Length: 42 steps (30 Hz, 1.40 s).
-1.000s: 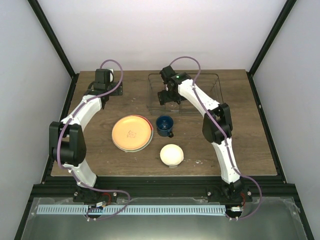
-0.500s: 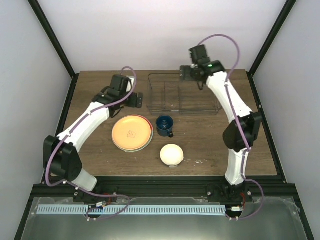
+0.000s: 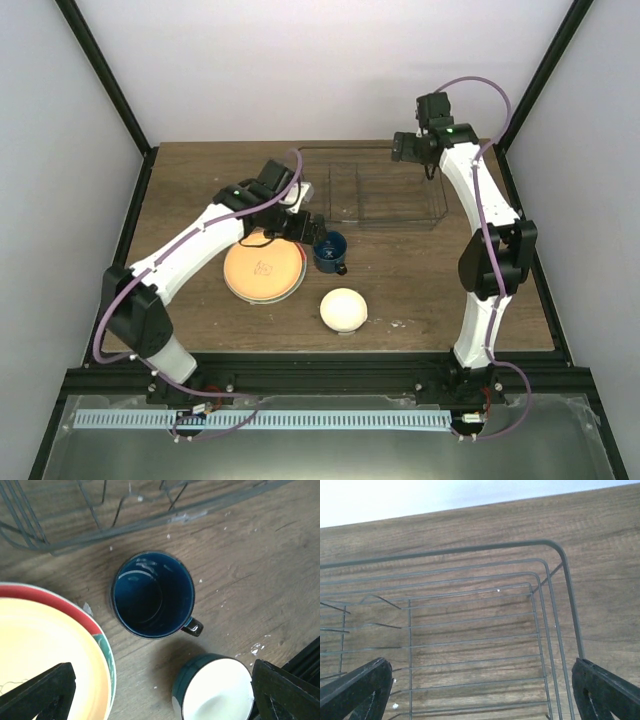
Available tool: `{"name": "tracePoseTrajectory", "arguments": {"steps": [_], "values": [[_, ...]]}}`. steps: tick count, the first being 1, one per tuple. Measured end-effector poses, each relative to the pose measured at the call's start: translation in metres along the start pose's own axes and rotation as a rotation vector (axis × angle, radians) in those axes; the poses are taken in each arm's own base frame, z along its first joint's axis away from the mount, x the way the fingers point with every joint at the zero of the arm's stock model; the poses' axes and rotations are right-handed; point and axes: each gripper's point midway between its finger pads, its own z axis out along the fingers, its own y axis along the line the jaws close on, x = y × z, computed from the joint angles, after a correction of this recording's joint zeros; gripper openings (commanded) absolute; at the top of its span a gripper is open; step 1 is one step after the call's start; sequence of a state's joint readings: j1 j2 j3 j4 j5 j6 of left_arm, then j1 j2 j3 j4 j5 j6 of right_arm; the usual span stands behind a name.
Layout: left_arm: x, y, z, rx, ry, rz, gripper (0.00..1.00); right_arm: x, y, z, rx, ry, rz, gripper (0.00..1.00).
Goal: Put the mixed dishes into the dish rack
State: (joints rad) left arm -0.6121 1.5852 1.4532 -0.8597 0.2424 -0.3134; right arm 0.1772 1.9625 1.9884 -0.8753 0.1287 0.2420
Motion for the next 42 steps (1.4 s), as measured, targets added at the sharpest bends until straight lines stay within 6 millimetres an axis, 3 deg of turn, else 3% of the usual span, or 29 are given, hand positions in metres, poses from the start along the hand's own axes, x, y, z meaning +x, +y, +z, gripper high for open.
{"name": "tracePoseTrajectory", "arguments": {"steps": [5, 9, 16, 24, 34, 40, 42], "values": [[0.019, 0.010, 0.033, -0.012, 0.125, -0.042, 0.95, 0.005, -0.007, -0.004, 0.005, 0.006, 0.006, 1.00], [0.030, 0.020, 0.056, -0.034, 0.190, -0.064, 0.95, 0.003, -0.020, -0.028, 0.015, -0.023, 0.024, 1.00], [0.029, 0.019, 0.073, -0.011, 0.198, -0.062, 0.95, -0.010, -0.032, -0.071, 0.012, -0.107, 0.049, 1.00], [0.035, 0.031, 0.106, -0.034, 0.259, -0.056, 0.92, 0.007, -0.036, -0.071, 0.020, -0.071, 0.046, 1.00], [0.016, 0.030, 0.124, -0.030, 0.233, -0.028, 0.61, 0.023, -0.039, -0.066, 0.030, -0.030, 0.040, 1.00], [0.017, 0.033, 0.130, -0.037, 0.239, -0.027, 0.49, 0.027, -0.039, -0.065, 0.032, -0.022, 0.032, 1.00], [0.017, 0.033, 0.130, -0.038, 0.239, -0.026, 0.40, 0.027, -0.039, -0.065, 0.032, -0.022, 0.027, 1.00]]}}
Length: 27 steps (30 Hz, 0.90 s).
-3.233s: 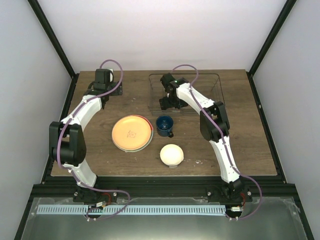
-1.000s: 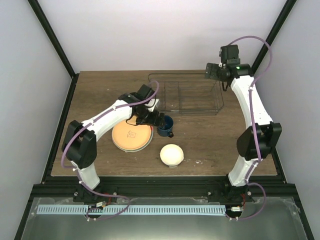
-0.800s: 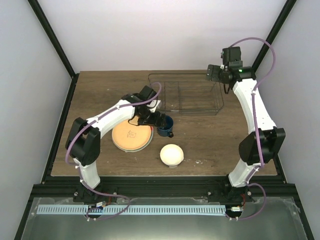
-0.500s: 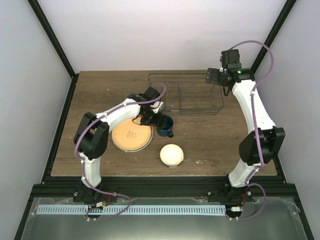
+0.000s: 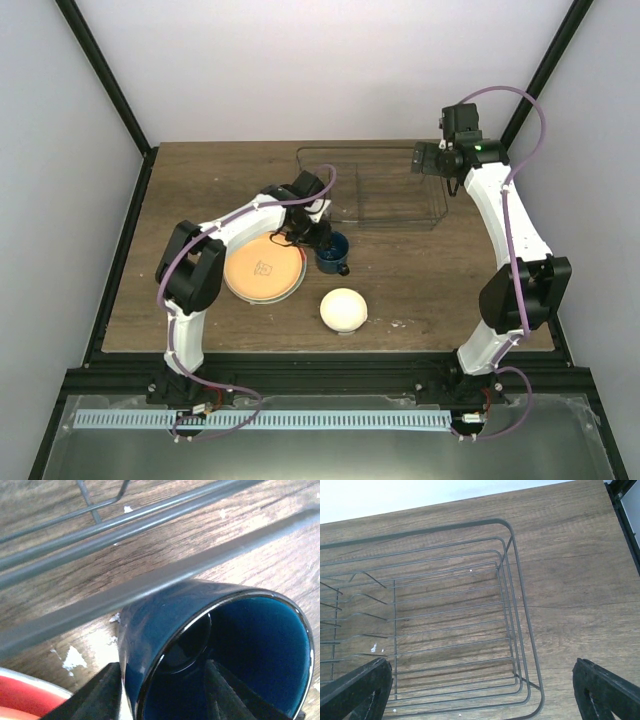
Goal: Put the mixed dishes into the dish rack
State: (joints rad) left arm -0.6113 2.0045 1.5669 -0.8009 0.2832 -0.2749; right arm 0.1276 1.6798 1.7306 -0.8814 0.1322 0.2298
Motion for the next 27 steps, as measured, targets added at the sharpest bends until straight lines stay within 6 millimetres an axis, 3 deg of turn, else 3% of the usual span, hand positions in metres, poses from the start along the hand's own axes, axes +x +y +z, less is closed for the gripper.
{"name": "tracePoseTrajectory", "arguments": {"steps": [4, 7, 16, 21, 27], "values": [[0.000, 0.000, 0.000, -0.003, -0.001, 0.002, 0.23, 0.000, 0.000, 0.000, 0.000, 0.000, -0.008, 1.00], [0.000, 0.000, 0.000, 0.002, -0.002, 0.005, 0.17, 0.000, 0.000, 0.000, 0.001, -0.001, -0.011, 1.00], [0.003, -0.001, 0.001, 0.019, -0.004, 0.029, 0.11, 0.000, 0.001, 0.001, -0.006, -0.002, -0.012, 1.00], [0.013, -0.002, -0.002, 0.029, 0.009, 0.050, 0.09, 0.010, 0.008, 0.008, -0.046, 0.025, -0.015, 1.00], [0.011, -0.014, -0.033, 0.066, -0.076, 0.088, 0.06, 0.020, 0.029, 0.012, -0.174, 0.053, -0.023, 1.00]]}}
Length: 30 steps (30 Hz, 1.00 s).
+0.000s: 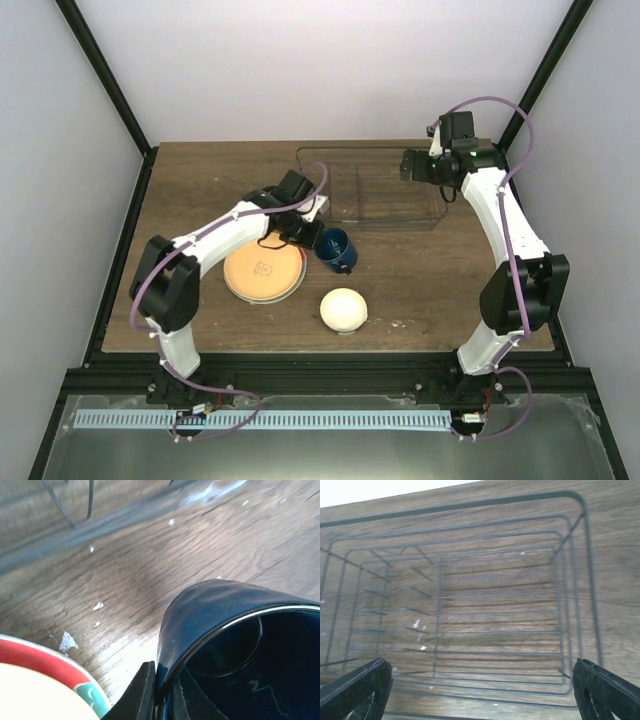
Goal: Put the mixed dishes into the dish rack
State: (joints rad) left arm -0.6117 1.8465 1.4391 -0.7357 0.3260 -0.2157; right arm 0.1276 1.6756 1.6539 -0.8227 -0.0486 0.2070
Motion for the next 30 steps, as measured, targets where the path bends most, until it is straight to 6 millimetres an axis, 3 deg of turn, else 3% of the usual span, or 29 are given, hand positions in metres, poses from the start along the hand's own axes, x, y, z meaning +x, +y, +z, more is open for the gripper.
{"name": "tracePoseTrajectory", "arguments": {"steps": [10, 13, 18, 21, 27, 30], "values": [[-0.046, -0.036, -0.086, 0.074, -0.387, 0.097, 0.00, 0.005, 0.053, -0.008, -0.355, 0.031, 0.033, 0.94], [-0.056, -0.031, -0.106, 0.071, -0.522, 0.090, 0.00, 0.003, 0.058, -0.014, -0.480, 0.041, 0.085, 0.91], [-0.091, 0.012, -0.136, 0.035, -0.774, 0.001, 0.00, 0.011, 0.065, -0.020, -0.686, 0.091, 0.180, 0.88], [-0.114, 0.027, -0.149, 0.004, -0.888, -0.010, 0.00, 0.016, 0.083, -0.030, -0.850, 0.135, 0.231, 0.88], [-0.159, 0.010, -0.164, 0.078, -1.042, 0.031, 0.00, 0.043, 0.102, -0.034, -1.097, 0.266, 0.355, 0.85], [-0.171, 0.002, -0.172, 0.120, -1.084, 0.047, 0.00, 0.037, 0.107, -0.045, -1.169, 0.272, 0.353, 0.83]]}}
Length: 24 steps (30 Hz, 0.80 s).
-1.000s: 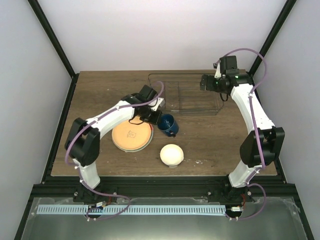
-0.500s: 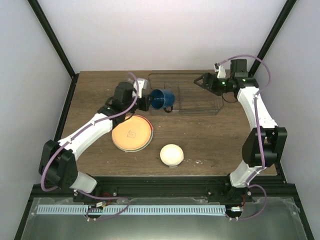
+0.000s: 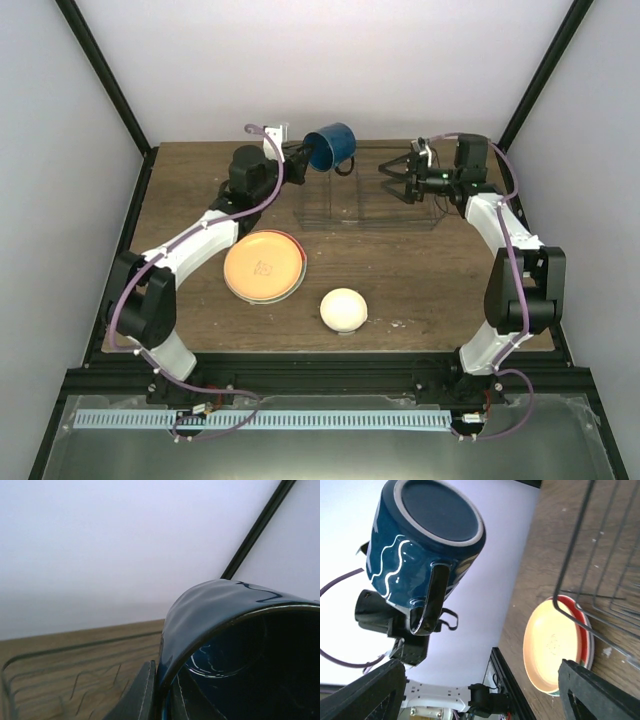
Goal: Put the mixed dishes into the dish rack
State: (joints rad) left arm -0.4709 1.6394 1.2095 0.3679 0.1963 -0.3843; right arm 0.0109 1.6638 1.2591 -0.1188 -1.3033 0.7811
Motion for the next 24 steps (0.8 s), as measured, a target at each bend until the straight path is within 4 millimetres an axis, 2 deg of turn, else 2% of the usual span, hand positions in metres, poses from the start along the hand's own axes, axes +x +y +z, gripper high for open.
{"name": "tracePoseTrajectory", "arguments": {"steps": [3, 7, 10, 18, 21, 24], "values": [[-0.011, -0.009, 0.004, 0.044, -0.038, -0.001, 0.00, -0.004, 0.014, 0.000, -0.047, 0.008, -0.038, 0.78], [-0.013, -0.016, 0.007, 0.088, -0.047, -0.004, 0.00, -0.010, 0.029, 0.001, -0.112, 0.017, -0.062, 0.75], [-0.009, -0.019, 0.009, 0.110, -0.039, -0.015, 0.00, -0.010, 0.030, 0.005, -0.151, 0.034, -0.047, 0.73], [-0.008, -0.028, 0.009, 0.151, -0.034, -0.034, 0.00, -0.009, 0.015, 0.029, -0.218, 0.090, 0.041, 0.70], [-0.005, -0.031, 0.010, 0.162, -0.028, -0.037, 0.00, -0.005, 0.020, 0.040, -0.235, 0.121, 0.037, 0.69], [-0.007, -0.029, 0.010, 0.160, -0.034, -0.038, 0.00, -0.006, 0.029, 0.041, -0.247, 0.124, 0.013, 0.68]]}}
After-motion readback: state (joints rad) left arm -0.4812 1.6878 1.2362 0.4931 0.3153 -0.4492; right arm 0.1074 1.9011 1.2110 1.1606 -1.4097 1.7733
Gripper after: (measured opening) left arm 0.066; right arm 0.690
